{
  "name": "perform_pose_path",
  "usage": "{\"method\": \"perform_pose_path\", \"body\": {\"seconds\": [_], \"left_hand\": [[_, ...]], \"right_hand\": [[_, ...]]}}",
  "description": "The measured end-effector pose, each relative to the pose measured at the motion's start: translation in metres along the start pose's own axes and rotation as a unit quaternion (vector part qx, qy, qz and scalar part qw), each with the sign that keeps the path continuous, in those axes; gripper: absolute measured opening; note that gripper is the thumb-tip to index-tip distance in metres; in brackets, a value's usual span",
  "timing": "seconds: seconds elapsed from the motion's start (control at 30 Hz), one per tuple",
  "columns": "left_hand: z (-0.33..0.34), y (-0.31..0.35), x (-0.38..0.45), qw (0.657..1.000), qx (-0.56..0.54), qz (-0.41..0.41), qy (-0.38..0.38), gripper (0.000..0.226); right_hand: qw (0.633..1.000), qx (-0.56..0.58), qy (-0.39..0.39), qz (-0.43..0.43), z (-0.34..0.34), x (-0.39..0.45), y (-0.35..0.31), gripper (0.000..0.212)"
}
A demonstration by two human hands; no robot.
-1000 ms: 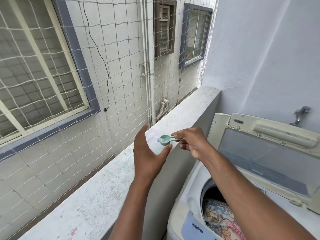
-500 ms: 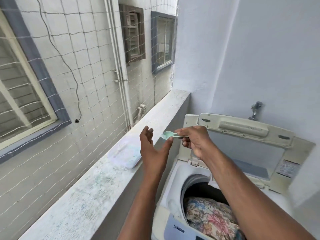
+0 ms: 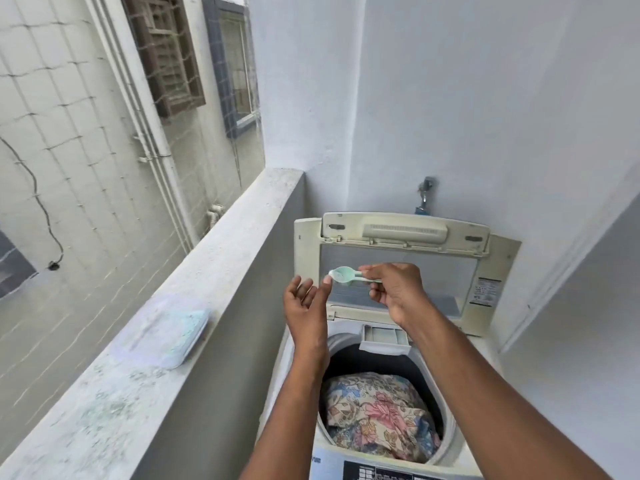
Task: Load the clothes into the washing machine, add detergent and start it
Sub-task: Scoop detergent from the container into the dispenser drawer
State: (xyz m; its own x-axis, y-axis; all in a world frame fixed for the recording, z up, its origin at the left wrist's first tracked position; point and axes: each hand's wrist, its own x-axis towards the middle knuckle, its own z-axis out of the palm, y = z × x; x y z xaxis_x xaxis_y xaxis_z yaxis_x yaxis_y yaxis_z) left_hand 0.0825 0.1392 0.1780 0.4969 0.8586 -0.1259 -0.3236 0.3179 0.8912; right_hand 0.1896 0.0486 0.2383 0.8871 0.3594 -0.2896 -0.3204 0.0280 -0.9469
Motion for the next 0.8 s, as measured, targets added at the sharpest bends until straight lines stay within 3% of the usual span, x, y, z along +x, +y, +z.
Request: {"method": "perform_pose_path", "body": {"seconds": [0.07,0.3,0.57,0.73,0.8], "left_hand": [[0.005,-0.020,0.000,0.999,-0.020,-0.042,-0.008,0.079],[0.020,-0.085,-0.004,0.987,-0.022,-0.160,-0.007,0.051],[0.023,-0.148,0.006,0.971,0.013,-0.238,0.008,0.051],[0.021,-0.176,0.019,0.962,0.052,-0.266,0.016,0.016],[0.019,-0.186,0.023,0.959,0.067,-0.274,0.018,0.018]], "right_hand": [[1.000,0.002,0.022,0.007,-0.016,0.008,0.011,0.014],[0.995,0.016,0.088,0.044,-0.060,0.032,0.055,0.012],[0.986,0.016,0.149,0.069,-0.089,0.067,0.112,0.012],[0.981,0.002,0.168,0.094,-0.096,0.085,0.145,0.012],[0.978,-0.002,0.179,0.104,-0.099,0.092,0.156,0.011]]}}
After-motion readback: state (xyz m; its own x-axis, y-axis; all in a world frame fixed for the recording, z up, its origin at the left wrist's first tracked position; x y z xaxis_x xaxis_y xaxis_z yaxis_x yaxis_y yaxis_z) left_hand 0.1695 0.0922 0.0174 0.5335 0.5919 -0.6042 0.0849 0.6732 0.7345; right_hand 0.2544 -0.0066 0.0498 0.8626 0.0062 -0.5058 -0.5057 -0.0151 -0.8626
